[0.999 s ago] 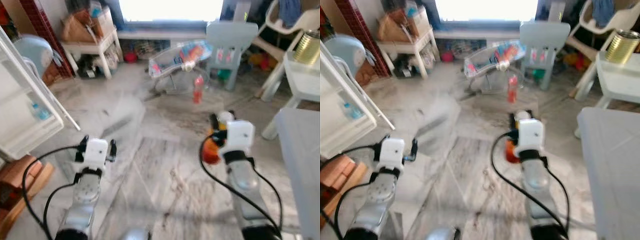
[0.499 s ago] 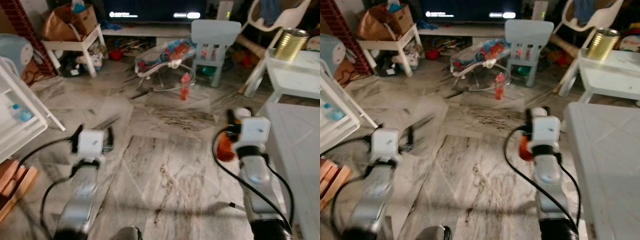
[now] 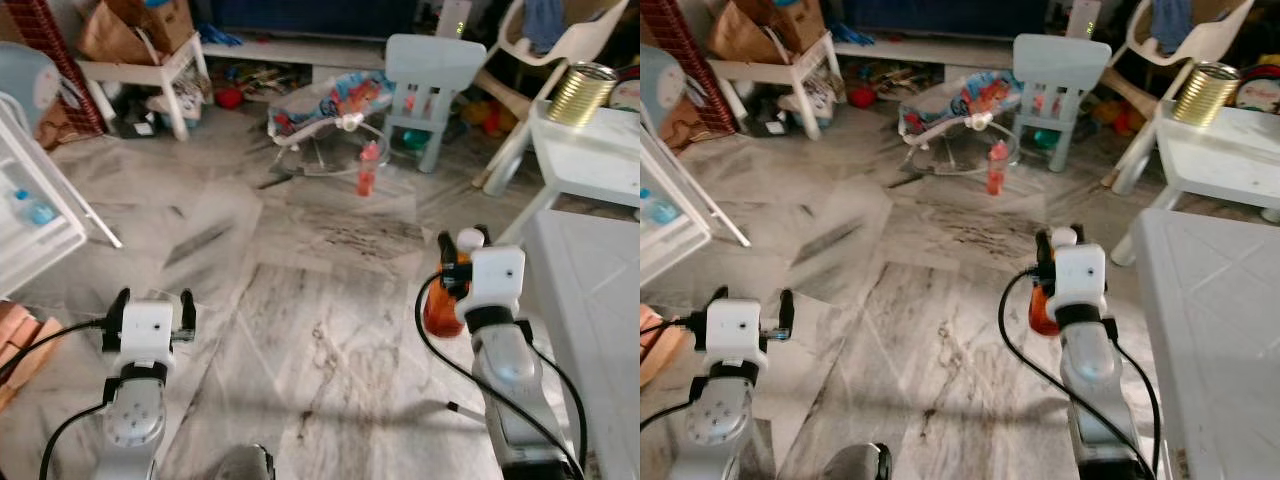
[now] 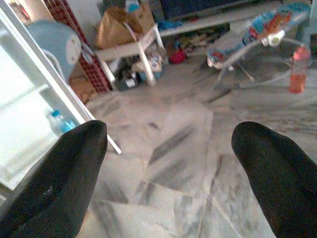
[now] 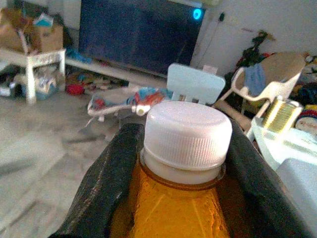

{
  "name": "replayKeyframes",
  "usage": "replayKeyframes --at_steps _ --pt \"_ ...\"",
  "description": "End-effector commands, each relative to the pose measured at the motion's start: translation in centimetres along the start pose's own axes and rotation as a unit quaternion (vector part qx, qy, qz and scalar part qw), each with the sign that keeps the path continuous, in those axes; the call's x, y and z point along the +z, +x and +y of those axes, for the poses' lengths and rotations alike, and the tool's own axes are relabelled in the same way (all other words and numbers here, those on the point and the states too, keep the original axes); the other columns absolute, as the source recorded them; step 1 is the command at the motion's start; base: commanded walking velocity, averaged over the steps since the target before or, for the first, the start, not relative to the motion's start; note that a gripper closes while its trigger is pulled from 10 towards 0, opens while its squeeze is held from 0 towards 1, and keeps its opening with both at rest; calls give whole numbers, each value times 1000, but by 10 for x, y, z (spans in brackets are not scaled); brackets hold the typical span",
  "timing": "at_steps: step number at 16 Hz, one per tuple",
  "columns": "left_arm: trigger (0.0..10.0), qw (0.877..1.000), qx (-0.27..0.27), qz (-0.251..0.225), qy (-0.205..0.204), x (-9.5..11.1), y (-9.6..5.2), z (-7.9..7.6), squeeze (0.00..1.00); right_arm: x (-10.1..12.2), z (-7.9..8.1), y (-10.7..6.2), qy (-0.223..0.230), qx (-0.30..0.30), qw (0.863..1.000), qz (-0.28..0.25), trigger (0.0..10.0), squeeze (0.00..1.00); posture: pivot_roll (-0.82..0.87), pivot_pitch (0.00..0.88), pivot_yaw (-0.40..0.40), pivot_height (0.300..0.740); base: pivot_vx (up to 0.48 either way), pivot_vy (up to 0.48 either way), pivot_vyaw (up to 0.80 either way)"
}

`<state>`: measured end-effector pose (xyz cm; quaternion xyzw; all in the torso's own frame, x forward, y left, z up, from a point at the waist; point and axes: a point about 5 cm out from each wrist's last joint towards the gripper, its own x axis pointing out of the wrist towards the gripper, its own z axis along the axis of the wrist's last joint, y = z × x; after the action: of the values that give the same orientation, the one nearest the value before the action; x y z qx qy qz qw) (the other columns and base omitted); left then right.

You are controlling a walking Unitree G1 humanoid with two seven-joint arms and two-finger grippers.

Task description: Restocking fridge

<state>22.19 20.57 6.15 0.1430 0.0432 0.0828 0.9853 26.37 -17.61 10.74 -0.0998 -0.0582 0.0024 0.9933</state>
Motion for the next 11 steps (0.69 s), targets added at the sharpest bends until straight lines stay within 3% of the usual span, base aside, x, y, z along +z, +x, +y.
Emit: replayKeyframes --at_steps 1,4,11 --pt "10000 1000 -6 3 3 1 -1 2 0 12 9 2 0 23 999 -24 10000 0 108 106 -32 740 0 0 800" --pt "10000 1000 -9 -4 0 7 5 -1 0 15 17 1 7 40 999 -30 10000 0 105 97 -36 740 0 0 794" --pt "10000 1000 -13 -5 -2 10 9 -1 0 23 14 14 10 42 998 -39 10000 0 115 109 -38 740 0 0 795"
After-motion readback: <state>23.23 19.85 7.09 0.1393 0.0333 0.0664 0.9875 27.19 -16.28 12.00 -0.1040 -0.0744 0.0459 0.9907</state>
